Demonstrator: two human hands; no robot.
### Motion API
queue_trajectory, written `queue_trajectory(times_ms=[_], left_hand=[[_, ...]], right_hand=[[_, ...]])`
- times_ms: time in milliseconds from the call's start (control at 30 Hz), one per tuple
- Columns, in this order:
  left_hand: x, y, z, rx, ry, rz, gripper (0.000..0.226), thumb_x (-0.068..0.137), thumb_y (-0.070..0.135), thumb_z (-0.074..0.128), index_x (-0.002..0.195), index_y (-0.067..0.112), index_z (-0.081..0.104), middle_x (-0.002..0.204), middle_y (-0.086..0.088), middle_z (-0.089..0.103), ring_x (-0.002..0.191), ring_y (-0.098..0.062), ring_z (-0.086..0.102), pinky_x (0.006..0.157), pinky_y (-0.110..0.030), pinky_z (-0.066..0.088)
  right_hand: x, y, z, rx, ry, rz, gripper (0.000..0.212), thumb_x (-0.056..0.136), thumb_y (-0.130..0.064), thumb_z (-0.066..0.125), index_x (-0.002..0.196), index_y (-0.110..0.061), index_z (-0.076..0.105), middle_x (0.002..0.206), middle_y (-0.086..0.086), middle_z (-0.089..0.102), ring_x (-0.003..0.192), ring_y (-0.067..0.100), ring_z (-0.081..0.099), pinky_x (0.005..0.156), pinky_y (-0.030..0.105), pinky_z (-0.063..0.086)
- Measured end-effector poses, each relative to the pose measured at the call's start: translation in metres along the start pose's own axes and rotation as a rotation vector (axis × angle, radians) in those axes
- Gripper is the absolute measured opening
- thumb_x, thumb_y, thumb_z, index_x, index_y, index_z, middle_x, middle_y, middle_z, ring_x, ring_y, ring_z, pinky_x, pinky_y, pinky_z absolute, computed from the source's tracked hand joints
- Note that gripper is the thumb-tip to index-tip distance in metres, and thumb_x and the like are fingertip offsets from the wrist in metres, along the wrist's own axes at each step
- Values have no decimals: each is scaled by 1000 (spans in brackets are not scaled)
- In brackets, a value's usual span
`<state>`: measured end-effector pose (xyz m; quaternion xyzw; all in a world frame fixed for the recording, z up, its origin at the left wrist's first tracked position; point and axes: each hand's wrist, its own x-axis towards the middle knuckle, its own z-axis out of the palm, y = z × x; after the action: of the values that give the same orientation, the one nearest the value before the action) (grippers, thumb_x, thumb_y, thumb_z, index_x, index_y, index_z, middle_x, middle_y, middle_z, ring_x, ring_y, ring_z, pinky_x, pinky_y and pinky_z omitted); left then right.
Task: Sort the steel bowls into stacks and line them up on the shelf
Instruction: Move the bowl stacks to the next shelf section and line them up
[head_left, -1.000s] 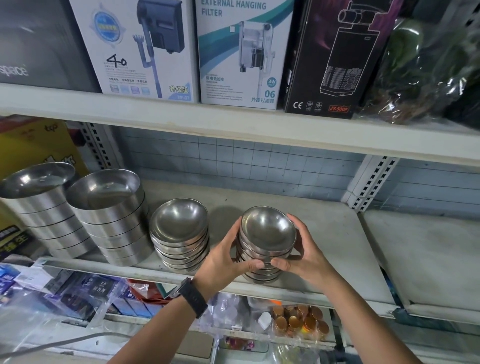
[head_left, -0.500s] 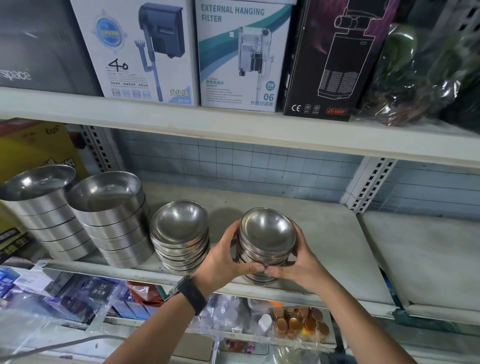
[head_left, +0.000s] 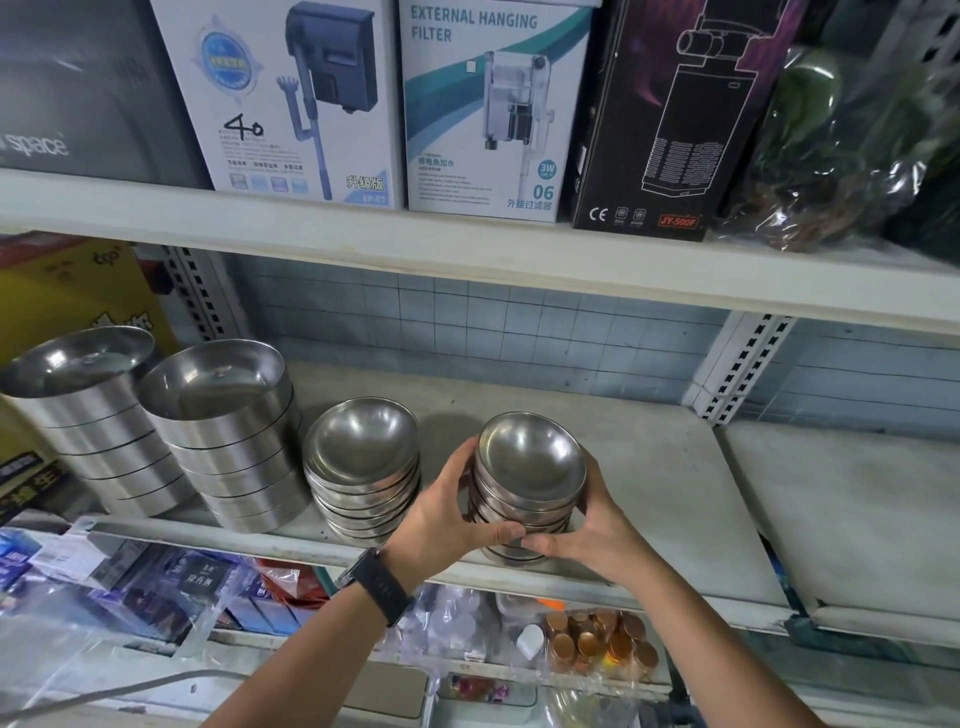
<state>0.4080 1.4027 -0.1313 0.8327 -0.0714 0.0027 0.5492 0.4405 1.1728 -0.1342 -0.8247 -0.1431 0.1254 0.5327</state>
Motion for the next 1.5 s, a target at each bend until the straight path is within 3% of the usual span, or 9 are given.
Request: queue_trajectory(times_ms=[200,500,667,767,900,1033,1233,1333,1500], left_hand=[[-5,0,-4,12,19,-4,112,66,40,93,155,30,26,137,24,52,127,11,48,107,-14,41],[-7,4,-4,24,29,-2,106,68,29,93,147,38,22,133,30,47,122,21,45,98,-1,36],[-6,9,-4,39,17,-12,118,64,40,93,156,27,21,144,16,49,130,8,48,110,-19,41],[-8,18,-6,68,42,-4,122,66,49,90,159,27,14,151,16,42,138,4,39,118,-25,34],[-11,36,-9,42,115,11,113,72,67,75,159,27,15,159,10,35,145,2,30,122,-31,28],[-10,60,-12,188,188,84,97,79,75,55,157,28,22,160,11,31,145,0,26,118,-25,26],[17,110,-15,472,224,249,69,88,67,42,136,20,55,131,5,60,122,-11,54,105,-36,46],[43,133,-11,672,137,279,72,86,70,35,132,20,60,129,4,64,118,-15,58,102,-38,47],[74,158,14,859,-12,364,70,90,73,38,135,23,57,132,3,61,118,-18,58,103,-37,45]], right_hand=[[1,-1,7,-7,6,-2,131,45,-58,96,148,-46,16,141,-23,44,134,2,44,113,30,39],[-3,-4,10,8,5,27,126,52,-45,98,147,-47,15,137,-29,42,127,-16,41,100,9,38],[-4,-8,5,-28,-29,51,138,43,-59,97,151,-45,11,140,-24,42,135,5,43,114,33,39],[-5,-15,-4,-68,-61,47,133,48,-57,96,150,-49,12,142,-27,41,137,5,40,114,42,41],[-6,-27,-22,-176,-60,71,137,51,-81,80,158,-38,5,159,-14,30,144,7,30,118,47,34],[-5,-43,-45,-309,-32,17,120,60,-96,57,157,-40,14,159,-15,33,141,3,34,117,46,35],[-8,-64,-91,-592,87,-72,87,72,-92,49,142,-39,41,136,-18,52,126,3,49,106,39,45],[-18,-66,-114,-774,166,-74,64,81,-79,50,126,-34,54,118,-16,58,111,5,56,95,35,49],[-46,-53,-145,-869,266,-2,55,86,-73,44,118,-30,57,106,-13,58,100,10,58,85,34,50]])
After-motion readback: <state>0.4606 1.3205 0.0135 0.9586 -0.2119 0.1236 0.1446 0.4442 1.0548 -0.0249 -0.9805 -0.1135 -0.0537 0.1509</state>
